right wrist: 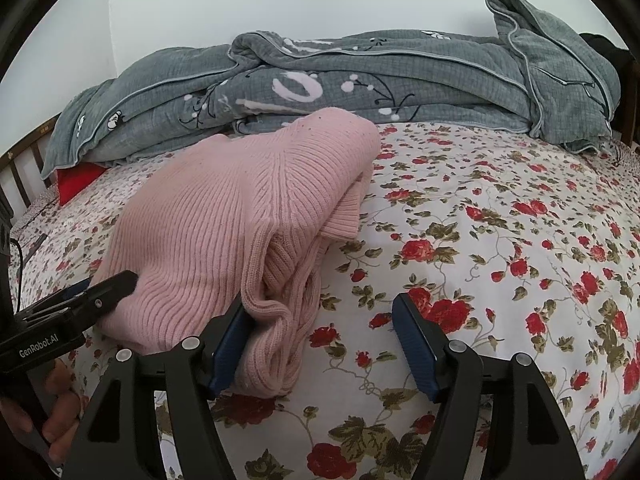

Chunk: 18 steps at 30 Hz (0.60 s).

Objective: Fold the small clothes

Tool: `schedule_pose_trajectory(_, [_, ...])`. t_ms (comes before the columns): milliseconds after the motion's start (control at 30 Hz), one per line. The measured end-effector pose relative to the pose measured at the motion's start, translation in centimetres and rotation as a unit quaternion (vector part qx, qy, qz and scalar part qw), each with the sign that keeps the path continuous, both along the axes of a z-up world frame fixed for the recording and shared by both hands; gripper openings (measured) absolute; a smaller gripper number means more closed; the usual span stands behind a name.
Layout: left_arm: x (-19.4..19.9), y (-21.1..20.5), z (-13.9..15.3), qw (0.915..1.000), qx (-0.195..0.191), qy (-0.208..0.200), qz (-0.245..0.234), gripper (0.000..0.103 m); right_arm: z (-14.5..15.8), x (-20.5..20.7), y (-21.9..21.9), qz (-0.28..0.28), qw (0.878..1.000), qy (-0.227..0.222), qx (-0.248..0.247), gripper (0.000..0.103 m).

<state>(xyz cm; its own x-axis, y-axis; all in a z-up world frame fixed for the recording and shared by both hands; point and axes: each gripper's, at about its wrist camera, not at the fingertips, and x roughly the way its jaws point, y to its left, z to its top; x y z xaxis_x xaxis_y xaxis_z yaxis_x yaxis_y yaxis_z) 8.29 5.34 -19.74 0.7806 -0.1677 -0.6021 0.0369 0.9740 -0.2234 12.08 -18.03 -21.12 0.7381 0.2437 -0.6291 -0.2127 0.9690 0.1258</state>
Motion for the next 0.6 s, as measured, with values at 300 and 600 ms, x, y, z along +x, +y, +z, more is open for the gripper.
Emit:
schedule_pose_trajectory(300, [-0.04,-0.1,0.0,1.0,0.001,0.0,0.0,0.082,-0.05,-0.06,0.09,-0.001,1.0,0.0,0.001,0.069])
schedule_pose_trajectory(600, [-0.03,-0.1,0.01,1.0,0.002,-0.001,0.0,0.082,-0.12,-0.1,0.08,0.0,1.0,0.001,0.005,0.069])
